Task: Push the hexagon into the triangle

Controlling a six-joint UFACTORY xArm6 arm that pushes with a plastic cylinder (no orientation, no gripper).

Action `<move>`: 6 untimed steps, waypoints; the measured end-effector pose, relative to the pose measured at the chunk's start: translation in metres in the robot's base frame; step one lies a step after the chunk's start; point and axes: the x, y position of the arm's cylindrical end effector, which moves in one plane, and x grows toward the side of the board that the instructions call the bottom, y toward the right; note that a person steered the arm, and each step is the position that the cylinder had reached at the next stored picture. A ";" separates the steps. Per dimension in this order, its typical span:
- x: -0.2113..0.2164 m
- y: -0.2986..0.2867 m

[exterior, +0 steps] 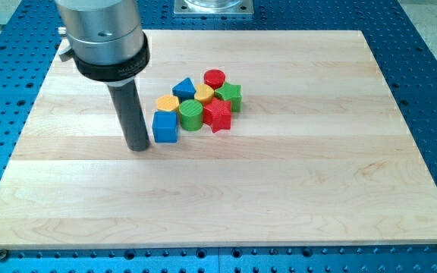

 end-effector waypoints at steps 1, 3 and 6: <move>0.000 0.020; -0.026 0.034; -0.048 0.009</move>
